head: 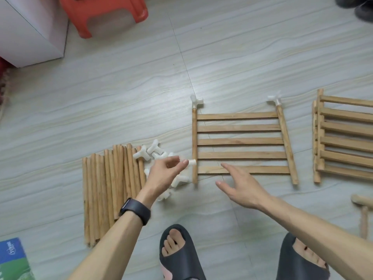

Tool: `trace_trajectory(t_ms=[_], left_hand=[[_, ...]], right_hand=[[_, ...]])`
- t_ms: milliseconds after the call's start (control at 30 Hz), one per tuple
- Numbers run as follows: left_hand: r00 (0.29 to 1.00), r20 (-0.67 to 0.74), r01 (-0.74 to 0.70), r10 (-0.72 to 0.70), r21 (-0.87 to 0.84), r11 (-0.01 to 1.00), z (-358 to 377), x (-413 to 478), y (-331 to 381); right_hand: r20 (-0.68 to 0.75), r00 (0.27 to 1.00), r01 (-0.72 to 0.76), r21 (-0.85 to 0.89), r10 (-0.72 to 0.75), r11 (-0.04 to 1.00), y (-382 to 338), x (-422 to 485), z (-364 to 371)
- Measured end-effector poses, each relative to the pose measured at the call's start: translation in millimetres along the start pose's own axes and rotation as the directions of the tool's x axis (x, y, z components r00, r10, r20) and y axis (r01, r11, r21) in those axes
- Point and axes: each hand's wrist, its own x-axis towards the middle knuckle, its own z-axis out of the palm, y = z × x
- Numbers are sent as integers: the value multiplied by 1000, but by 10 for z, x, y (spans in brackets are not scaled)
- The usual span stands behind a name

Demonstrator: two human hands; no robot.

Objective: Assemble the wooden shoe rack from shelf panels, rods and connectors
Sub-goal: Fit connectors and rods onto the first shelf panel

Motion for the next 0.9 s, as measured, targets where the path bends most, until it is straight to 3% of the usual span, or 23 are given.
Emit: trace_trajectory(t_ms=[67, 133, 200, 333, 533, 700, 900], left_hand=[[973, 199, 181, -114, -365, 913, 162, -61, 103], [944, 309, 261, -117, -478, 838, 367, -53, 104], [936, 339, 275, -97, -532, 801, 552, -17, 75], [931, 345, 291, -121, -498, 817, 770, 54, -3], [912, 372, 328, -175, -400, 856, 904, 49, -24], [918, 331, 345, -218, -397, 851, 900, 44, -83], [872, 433, 369, -227, -279, 887, 884, 71, -215]], right_hand=[[42, 998, -51, 398, 38, 916, -187, -132, 23], [62, 997, -75, 625, 47, 777, -282, -173, 22], [49, 997, -74, 720, 56, 690, -290, -168, -20], [19, 987, -113, 781, 157, 614, -136, -135, -50], [152, 957, -249, 869, 248, 427, -9, -97, 63], [309, 940, -337, 911, 148, 239, -26, -81, 100], [288, 938, -336, 892, 192, 301, -29, -53, 188]])
